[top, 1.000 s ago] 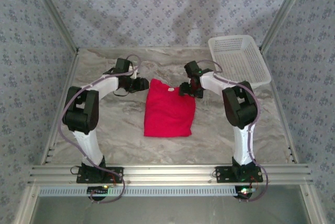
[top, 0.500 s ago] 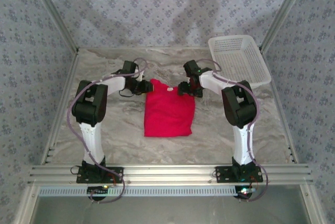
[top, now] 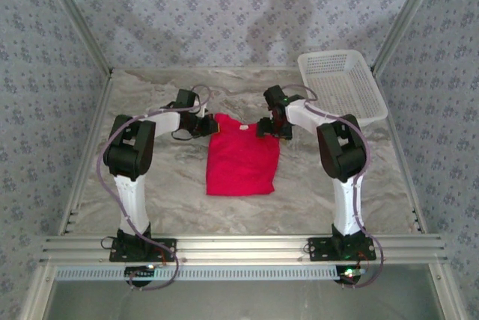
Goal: Fold the inside-out t-shirt
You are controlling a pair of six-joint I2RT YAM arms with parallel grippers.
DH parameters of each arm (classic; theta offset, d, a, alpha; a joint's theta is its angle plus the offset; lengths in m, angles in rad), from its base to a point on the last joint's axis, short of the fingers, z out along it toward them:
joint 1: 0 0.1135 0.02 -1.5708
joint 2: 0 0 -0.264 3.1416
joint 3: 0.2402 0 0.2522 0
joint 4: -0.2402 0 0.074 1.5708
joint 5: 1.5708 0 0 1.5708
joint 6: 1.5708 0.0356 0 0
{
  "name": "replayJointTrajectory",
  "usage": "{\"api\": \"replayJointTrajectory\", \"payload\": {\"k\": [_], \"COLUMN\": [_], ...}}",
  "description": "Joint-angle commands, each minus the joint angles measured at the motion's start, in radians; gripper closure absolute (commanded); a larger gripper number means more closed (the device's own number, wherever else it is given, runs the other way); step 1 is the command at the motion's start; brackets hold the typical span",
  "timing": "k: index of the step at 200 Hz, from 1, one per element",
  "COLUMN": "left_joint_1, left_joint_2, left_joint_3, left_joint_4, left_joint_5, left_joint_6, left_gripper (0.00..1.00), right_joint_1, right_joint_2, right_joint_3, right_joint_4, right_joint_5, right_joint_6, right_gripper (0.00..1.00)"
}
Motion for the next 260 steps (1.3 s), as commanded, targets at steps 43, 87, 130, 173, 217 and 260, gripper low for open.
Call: {"api": "replayJointTrajectory", "payload": {"k": [43, 87, 130, 173, 217, 260], "left_joint_1": [-0.010, -0.011, -0.009, 0.008, 0.009, -0.079], "left_joint_2": [-0.004, -0.022, -0.069, -0.107, -0.148, -0.365], "left_joint_3": [-0.019, -0.021, 0.015, 0.243, 0.481, -0.019], "left_joint_4": [0.072, 0.093, 0.097, 0.059, 0.094, 0.409], "left_joint_5": [0.082, 0.111, 0.087, 0.093, 0.099, 0.088], "left_joint_6": [-0.049, -0.061, -0.071, -0.040, 0.021, 0.160], "left_gripper": [1.00, 1.00, 1.00, 1.00, 1.00, 1.00], "right_joint_1": [0.041, 0.036, 0.008, -0.041, -0.054, 0.022], "right_joint_2": [0.122, 0.118, 0.034, -0.020, -0.112, -0.362], "right_joint_3": [0.056, 0.059, 0.105, 0.337, 0.525, 0.005], "right_joint_4": [0.122, 0.099, 0.099, 0.052, 0.005, 0.256], "right_joint_5": [-0.220, -0.231, -0.248, -0.264, -0.207, -0.187], "right_joint_6": [0.008, 0.003, -0.001, -0.018, -0.086, -0.079], "right_gripper": [0.63, 0.97, 1.00, 1.00, 1.00, 1.00]}}
